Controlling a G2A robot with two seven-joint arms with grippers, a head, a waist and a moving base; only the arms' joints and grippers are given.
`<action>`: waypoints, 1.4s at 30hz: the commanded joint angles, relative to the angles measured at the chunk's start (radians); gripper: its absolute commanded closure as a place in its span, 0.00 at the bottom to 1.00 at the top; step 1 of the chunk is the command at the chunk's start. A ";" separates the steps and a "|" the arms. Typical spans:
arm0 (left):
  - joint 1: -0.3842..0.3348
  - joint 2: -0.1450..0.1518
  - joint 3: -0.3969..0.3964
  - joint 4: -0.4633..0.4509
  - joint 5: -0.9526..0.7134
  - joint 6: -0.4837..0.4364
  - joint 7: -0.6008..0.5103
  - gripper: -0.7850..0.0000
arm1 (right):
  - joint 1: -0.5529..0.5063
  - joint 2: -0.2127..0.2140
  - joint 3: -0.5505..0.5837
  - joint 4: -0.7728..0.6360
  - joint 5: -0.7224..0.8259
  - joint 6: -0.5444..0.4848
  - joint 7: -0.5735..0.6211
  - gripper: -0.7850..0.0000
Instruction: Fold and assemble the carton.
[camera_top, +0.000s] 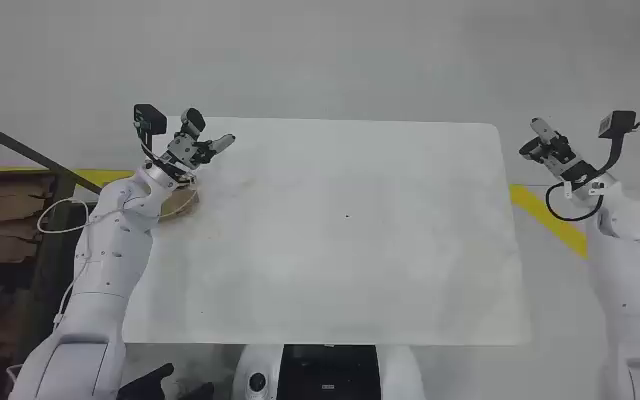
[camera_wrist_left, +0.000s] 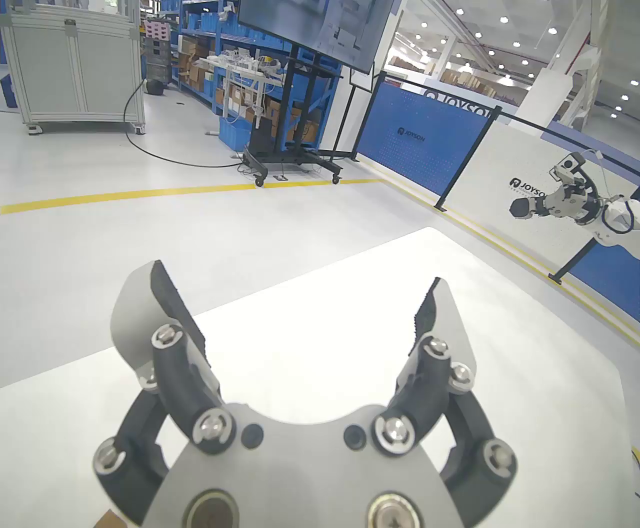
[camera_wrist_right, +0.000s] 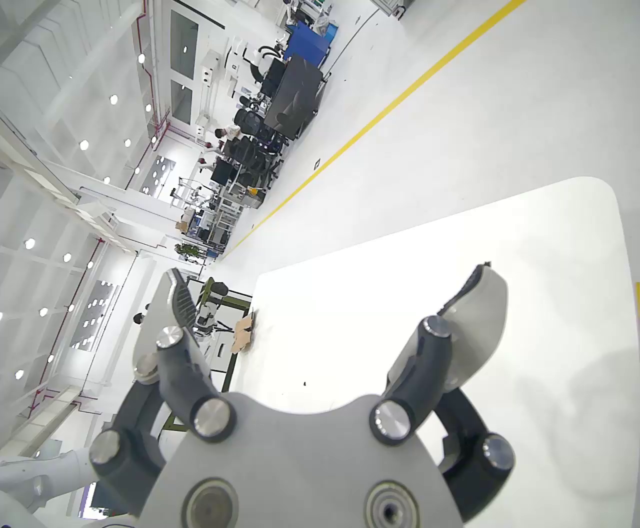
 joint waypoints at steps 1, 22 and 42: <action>0.000 0.000 0.000 0.000 0.000 0.000 0.000 0.00 | 0.000 0.000 0.000 0.000 0.000 0.000 0.000 0.00; 0.022 -0.001 -0.009 -0.011 -0.059 0.040 -0.037 0.00 | 0.000 0.000 0.000 0.000 0.000 0.000 0.000 0.00; 0.200 0.074 -0.311 -0.084 -0.931 0.113 -0.692 0.00 | 0.000 0.000 0.000 0.000 0.000 0.000 0.000 0.00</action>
